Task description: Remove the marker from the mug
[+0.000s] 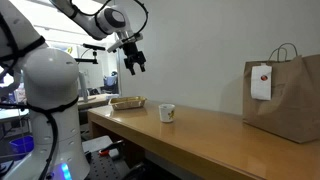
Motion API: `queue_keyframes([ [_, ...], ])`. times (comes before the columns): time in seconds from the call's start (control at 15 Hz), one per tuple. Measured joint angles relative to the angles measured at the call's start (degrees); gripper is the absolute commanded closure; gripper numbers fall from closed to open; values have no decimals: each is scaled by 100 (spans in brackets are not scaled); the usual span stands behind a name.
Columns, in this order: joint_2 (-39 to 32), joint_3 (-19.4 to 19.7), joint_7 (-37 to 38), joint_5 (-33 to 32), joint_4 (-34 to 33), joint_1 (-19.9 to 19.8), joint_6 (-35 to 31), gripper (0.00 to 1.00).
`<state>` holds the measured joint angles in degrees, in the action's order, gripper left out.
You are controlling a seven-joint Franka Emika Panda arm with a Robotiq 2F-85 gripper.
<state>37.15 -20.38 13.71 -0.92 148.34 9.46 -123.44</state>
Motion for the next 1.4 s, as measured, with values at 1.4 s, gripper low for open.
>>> queue_keyframes([
  [1.4,-3052,1657,-2368,62,-2008,-111,54,10],
])
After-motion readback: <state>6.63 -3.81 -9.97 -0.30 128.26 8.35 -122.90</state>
